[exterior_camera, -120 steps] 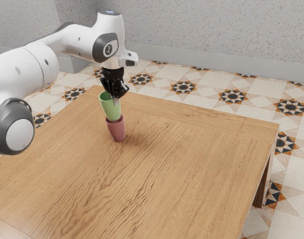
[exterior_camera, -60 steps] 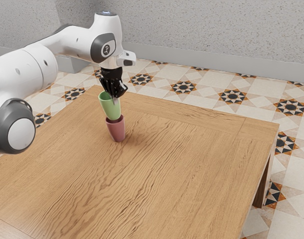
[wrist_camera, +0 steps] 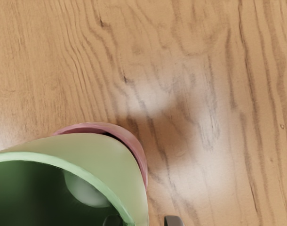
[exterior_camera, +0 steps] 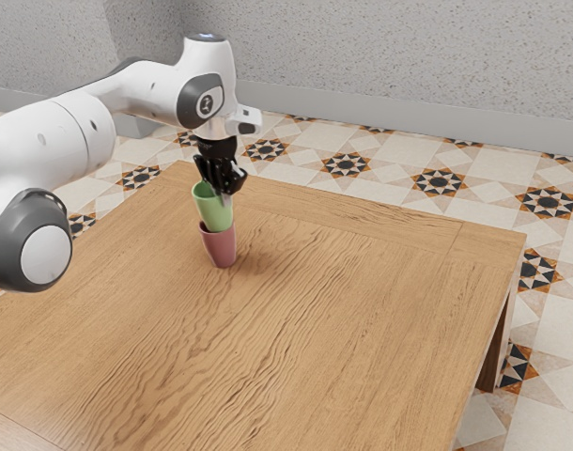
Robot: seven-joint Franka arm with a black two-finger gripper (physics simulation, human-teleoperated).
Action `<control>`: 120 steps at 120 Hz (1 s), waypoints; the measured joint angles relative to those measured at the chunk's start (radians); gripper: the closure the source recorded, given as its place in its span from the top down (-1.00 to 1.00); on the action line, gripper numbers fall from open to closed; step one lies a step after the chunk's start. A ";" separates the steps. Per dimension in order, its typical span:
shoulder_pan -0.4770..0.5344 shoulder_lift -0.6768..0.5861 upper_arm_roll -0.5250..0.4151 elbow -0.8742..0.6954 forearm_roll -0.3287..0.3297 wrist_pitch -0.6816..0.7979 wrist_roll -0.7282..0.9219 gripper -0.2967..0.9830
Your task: Place the right cup onto the left cup
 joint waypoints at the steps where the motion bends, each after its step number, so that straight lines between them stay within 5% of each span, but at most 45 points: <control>1: 0.000 0.000 0.000 0.000 0.000 0.000 0.000 -0.42; 19: -0.002 -0.017 0.002 -0.006 -0.020 -0.005 -0.005 0.05; 41: -0.008 -0.047 0.002 -0.013 -0.031 -0.017 -0.011 0.33; 86: -0.052 -0.309 0.022 -0.292 -0.064 -0.033 -0.022 0.50; 120: -0.218 -0.574 0.182 -0.574 -0.098 -0.056 -0.027 0.53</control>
